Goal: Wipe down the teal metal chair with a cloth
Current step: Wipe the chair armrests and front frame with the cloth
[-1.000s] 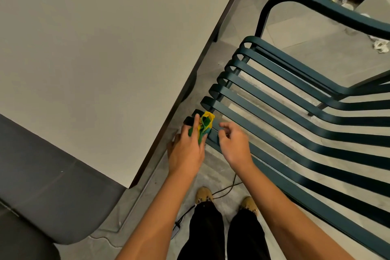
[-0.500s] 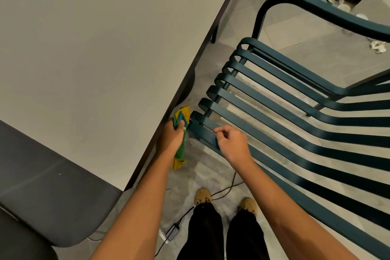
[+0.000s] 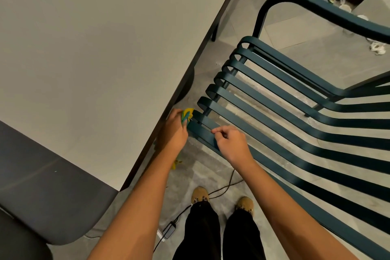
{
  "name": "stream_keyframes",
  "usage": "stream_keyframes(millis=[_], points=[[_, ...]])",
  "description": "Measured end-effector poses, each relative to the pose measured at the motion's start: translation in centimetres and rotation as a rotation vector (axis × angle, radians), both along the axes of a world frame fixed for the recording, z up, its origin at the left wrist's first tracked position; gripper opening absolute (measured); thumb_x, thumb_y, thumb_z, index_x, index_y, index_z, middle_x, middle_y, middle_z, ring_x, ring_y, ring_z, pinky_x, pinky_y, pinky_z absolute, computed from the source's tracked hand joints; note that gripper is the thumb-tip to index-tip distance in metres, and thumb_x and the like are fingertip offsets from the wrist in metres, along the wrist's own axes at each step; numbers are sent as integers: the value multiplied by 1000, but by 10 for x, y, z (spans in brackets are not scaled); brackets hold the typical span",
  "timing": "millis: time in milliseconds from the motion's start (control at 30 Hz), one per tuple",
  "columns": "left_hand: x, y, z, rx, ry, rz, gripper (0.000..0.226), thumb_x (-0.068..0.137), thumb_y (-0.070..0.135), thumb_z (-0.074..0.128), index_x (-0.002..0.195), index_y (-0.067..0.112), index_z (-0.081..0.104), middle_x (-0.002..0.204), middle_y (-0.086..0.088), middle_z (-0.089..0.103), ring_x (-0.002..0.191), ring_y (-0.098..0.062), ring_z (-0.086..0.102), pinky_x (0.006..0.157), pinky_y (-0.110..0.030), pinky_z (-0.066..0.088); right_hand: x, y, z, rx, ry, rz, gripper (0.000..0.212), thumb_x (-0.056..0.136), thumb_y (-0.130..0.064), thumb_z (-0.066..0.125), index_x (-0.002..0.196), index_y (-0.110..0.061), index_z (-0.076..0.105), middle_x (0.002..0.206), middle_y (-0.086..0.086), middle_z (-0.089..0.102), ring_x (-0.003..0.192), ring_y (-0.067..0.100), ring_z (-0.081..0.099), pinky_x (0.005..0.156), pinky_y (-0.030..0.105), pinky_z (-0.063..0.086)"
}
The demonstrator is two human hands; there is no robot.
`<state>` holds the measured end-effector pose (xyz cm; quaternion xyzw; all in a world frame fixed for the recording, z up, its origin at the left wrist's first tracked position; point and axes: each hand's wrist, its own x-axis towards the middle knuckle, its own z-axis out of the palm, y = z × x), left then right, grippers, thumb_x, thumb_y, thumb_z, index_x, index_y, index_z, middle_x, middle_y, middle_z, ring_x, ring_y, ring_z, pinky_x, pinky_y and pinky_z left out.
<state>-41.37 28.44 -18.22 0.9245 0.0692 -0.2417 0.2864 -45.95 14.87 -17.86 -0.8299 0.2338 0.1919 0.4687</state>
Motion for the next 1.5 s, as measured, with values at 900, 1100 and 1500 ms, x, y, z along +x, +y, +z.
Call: stream_keyframes(millis=[900, 1100, 1500], points=[[-2, 7, -28, 106, 43, -69, 59, 88, -10, 37, 139, 22, 34, 148, 0, 32, 128, -30, 38, 106, -50, 35, 1, -2, -2, -31, -7, 76, 23, 91, -17, 49, 104, -8, 67, 113, 9, 61, 99, 20, 55, 90, 31, 44], [-10, 10, -19, 22, -25, 2, 62, 88, -11, 36, 140, 23, 32, 149, 2, 30, 131, -24, 35, 108, -41, 33, -1, -3, -1, -11, -7, 78, 24, 92, -17, 48, 107, -8, 66, 116, 9, 60, 99, 18, 54, 84, 24, 40], [-53, -15, -2, 222, -194, -239, 70, 89, -1, 46, 140, 40, 23, 151, 24, 17, 129, -31, 28, 107, -50, 25, -5, -8, 3, 66, -11, 65, 24, 90, -14, 52, 110, -9, 64, 115, 8, 60, 93, 11, 52, 82, 21, 39]])
